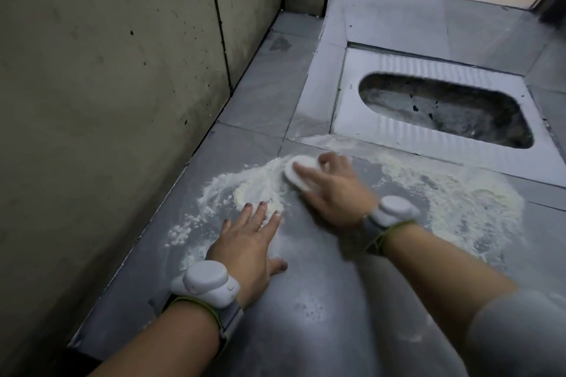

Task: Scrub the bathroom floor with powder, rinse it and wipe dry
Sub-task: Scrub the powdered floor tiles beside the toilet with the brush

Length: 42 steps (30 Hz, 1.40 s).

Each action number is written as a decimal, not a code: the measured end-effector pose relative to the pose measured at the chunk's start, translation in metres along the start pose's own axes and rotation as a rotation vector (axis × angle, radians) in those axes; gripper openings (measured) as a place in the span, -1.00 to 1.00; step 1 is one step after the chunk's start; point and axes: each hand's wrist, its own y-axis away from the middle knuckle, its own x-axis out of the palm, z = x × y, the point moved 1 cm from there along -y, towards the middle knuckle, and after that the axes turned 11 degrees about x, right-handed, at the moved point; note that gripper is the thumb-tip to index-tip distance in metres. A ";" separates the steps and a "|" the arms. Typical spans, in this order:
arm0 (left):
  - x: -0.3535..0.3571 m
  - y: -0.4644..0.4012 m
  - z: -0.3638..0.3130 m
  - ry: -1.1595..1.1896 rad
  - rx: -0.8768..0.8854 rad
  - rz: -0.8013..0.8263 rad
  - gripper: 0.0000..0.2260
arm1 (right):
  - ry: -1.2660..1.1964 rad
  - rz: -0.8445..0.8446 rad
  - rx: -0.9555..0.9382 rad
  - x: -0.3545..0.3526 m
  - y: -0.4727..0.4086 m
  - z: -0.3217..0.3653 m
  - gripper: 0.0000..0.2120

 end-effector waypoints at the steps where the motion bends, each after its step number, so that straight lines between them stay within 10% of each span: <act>1: 0.001 0.000 0.001 0.002 -0.002 -0.004 -0.30 | 0.028 -0.031 0.112 -0.003 -0.012 -0.009 -0.55; 4: 0.003 0.000 0.002 0.008 0.001 -0.019 -0.30 | 0.065 -0.074 0.417 0.004 -0.025 0.007 -0.59; 11: 0.003 0.007 0.005 0.083 0.028 -0.075 -0.34 | -0.022 0.086 0.013 0.005 0.019 0.024 -0.48; 17: 0.006 0.029 0.026 0.041 -0.008 -0.131 -0.45 | 0.100 0.062 0.491 -0.004 -0.017 0.025 -0.57; 23: 0.009 0.027 0.035 0.081 -0.024 -0.086 -0.39 | -0.005 0.057 0.028 0.016 0.029 0.057 -0.47; 28: 0.012 0.027 0.033 0.101 -0.026 -0.082 -0.39 | 0.101 0.051 0.373 0.001 -0.027 0.026 -0.54; 42: 0.010 0.027 0.035 0.107 -0.029 -0.104 -0.40 | 0.038 0.088 0.211 0.011 -0.014 0.064 -0.55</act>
